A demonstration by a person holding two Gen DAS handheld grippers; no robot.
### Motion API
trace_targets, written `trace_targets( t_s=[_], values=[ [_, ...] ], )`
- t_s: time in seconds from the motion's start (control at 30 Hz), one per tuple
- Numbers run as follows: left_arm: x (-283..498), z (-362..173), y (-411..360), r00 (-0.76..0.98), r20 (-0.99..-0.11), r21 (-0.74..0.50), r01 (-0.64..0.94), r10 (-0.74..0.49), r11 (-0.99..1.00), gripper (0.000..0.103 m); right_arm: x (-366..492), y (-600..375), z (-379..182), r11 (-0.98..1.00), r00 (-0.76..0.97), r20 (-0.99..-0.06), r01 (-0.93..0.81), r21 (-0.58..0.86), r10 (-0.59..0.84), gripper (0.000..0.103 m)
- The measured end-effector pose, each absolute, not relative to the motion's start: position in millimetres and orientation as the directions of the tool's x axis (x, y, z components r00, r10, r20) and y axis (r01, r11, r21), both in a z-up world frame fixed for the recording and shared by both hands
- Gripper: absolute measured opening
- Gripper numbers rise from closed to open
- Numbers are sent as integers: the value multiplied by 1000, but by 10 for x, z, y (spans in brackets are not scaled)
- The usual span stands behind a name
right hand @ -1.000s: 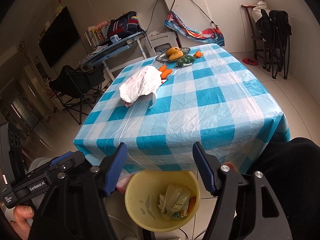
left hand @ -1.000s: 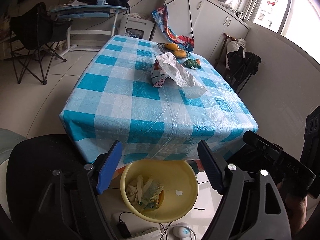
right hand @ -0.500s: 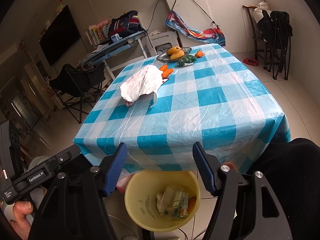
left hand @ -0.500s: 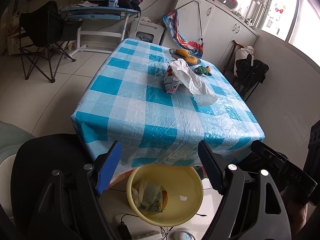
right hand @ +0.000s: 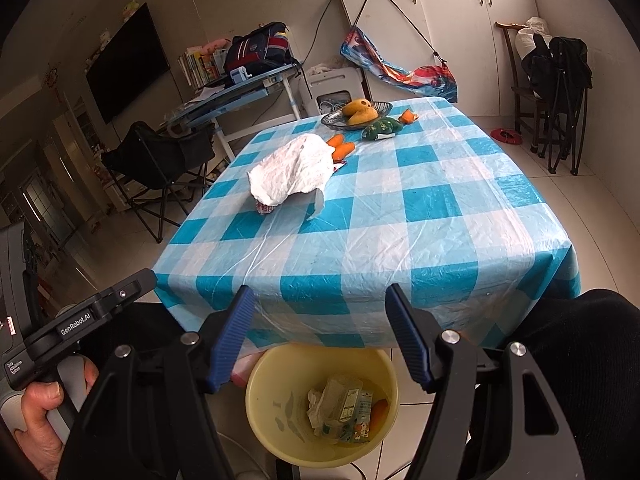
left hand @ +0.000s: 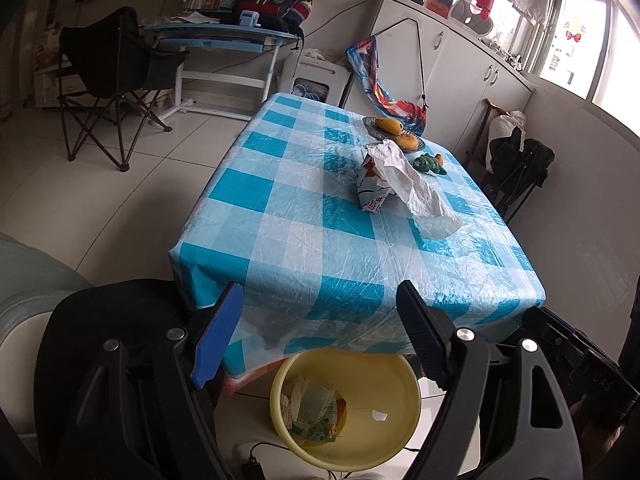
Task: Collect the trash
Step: 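Move both tools back over the table toward the white bag and carrots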
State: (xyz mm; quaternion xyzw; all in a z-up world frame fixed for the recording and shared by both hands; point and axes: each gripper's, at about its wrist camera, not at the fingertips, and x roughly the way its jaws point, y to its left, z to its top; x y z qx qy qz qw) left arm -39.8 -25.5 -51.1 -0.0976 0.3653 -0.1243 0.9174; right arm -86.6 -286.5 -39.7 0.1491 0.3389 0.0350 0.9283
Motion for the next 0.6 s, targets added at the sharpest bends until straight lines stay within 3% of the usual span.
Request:
trace_targets(
  t_s=[0.47, 0.6],
  values=[
    [-80, -644, -138, 700, -665, -283, 86, -260, 955, 76, -245, -2738, -282, 970, 760, -622, -48, 239, 191, 66],
    [-20, -682, -131, 694, -672, -287, 77, -258, 955, 76, 258, -2731, -274, 957, 730, -645, -41, 287, 225, 76]
  ],
)
